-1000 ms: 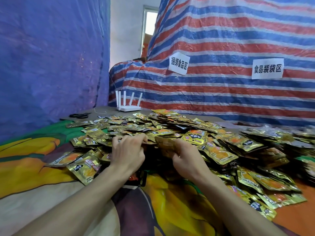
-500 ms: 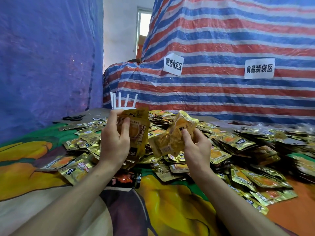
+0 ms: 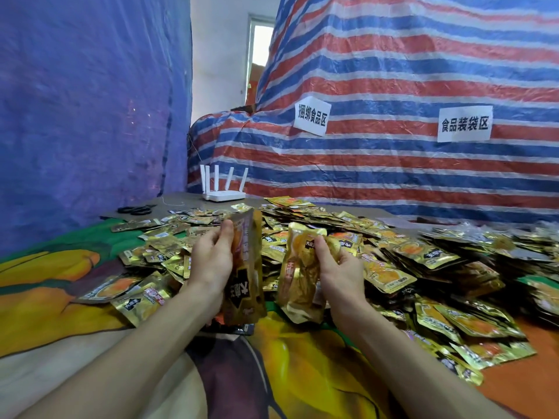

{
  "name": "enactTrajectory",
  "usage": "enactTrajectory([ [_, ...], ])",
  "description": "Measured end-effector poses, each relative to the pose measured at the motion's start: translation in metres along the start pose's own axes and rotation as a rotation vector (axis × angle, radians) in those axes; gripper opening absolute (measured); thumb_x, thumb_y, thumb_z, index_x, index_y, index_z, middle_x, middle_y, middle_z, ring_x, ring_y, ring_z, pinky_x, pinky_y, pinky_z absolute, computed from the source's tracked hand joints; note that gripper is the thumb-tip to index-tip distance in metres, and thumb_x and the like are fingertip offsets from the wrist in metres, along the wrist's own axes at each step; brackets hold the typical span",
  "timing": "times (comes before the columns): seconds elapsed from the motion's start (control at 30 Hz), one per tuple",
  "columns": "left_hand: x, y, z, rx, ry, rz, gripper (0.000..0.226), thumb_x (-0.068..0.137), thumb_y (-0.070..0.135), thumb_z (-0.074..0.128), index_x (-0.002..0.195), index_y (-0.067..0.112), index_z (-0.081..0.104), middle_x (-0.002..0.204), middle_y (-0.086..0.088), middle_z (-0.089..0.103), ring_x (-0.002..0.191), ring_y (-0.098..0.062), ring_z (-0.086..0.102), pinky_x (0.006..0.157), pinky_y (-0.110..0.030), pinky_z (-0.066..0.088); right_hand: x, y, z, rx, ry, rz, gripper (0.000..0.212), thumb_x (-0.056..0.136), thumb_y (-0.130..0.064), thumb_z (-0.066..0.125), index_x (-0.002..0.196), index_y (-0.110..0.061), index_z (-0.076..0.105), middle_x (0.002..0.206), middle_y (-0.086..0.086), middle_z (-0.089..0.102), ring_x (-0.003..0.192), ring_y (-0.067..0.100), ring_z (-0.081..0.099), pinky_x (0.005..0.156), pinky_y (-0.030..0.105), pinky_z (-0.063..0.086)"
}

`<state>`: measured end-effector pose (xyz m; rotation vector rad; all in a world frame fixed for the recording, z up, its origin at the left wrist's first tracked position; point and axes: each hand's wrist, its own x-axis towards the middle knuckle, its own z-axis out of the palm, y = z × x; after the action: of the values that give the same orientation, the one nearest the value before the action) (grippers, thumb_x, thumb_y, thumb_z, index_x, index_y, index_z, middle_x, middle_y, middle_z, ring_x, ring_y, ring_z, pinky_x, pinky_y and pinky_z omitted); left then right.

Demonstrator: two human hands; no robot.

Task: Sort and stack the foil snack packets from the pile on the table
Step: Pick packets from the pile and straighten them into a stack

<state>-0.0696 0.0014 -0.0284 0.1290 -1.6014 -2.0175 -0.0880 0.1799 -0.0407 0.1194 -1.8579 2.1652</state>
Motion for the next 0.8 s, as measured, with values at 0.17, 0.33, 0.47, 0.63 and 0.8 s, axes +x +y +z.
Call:
enactTrajectory([
  [0.17,-0.004,-0.009,0.006,0.186,-0.057,0.031,0.018,0.101,0.033,0.057,0.091,0.018,0.052,0.087,-0.015,0.073,0.078,-0.035,0.072,0.078,-0.060,0.058,-0.004,0.002,0.010,-0.098,-0.087,0.298,0.052,0.102,-0.044,0.055,0.134,-0.004,0.056,0.121,0.020,0.069,0.102,0.033,0.071,0.089,0.050,0.059],
  [0.33,0.001,-0.013,0.003,0.235,-0.012,-0.060,0.014,0.101,0.030,0.056,0.091,0.021,0.051,0.096,-0.018,0.071,0.088,-0.036,0.071,0.084,-0.059,0.057,-0.006,-0.004,0.012,0.024,-0.175,0.467,0.009,0.084,-0.005,0.065,0.092,-0.003,0.062,0.110,0.021,0.057,0.096,0.033,0.058,0.084,0.048,0.052],
  [0.47,0.003,-0.016,0.004,0.244,-0.040,-0.136,0.014,0.102,0.021,0.055,0.108,0.008,0.056,0.096,-0.017,0.070,0.085,-0.032,0.070,0.089,-0.052,0.057,-0.006,-0.003,0.011,0.017,-0.222,0.364,0.062,0.081,0.007,0.068,0.139,-0.002,0.048,0.143,0.021,0.045,0.122,0.034,0.052,0.083,0.049,0.053],
  [0.63,-0.008,-0.007,0.005,0.068,-0.281,-0.270,0.014,0.088,0.002,0.067,0.099,-0.002,0.058,0.078,-0.015,0.069,0.059,-0.021,0.068,0.053,-0.029,0.058,-0.008,0.005,0.007,-0.013,-0.243,0.176,0.063,0.084,0.008,0.071,0.141,-0.005,0.046,0.119,0.020,0.070,0.093,0.031,0.075,0.064,0.039,0.061],
  [0.8,-0.011,-0.006,0.002,0.381,-0.454,-0.106,0.037,0.071,0.012,0.087,0.101,0.008,0.066,0.093,-0.008,0.072,0.080,-0.019,0.070,0.063,-0.022,0.052,-0.007,0.004,0.002,-0.011,-0.154,0.084,0.023,0.088,0.005,0.068,0.108,-0.006,0.067,0.090,0.011,0.078,0.079,0.032,0.076,0.063,0.042,0.062],
])
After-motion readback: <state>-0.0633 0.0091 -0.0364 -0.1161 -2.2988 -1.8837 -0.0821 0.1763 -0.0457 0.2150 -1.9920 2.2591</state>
